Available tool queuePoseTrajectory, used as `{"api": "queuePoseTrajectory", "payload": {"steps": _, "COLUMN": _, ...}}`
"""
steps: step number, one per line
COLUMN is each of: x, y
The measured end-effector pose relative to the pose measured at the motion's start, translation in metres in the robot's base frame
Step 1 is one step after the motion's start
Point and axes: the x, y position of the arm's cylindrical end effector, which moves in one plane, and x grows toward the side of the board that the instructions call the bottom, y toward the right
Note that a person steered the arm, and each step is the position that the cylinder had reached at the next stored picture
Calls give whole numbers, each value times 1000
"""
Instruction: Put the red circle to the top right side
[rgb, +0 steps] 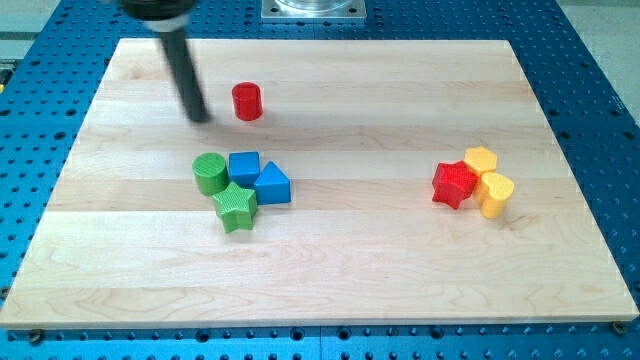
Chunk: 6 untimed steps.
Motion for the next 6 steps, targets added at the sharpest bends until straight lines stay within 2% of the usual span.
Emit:
{"api": "queuePoseTrajectory", "payload": {"steps": 1, "x": -22, "y": 31}}
{"api": "queuePoseTrajectory", "payload": {"steps": 2, "x": -46, "y": -33}}
{"api": "queuePoseTrajectory", "payload": {"steps": 3, "x": -81, "y": 47}}
{"api": "queuePoseTrajectory", "payload": {"steps": 4, "x": -79, "y": 164}}
{"api": "queuePoseTrajectory", "payload": {"steps": 5, "x": -6, "y": 284}}
{"api": "queuePoseTrajectory", "payload": {"steps": 6, "x": -78, "y": 414}}
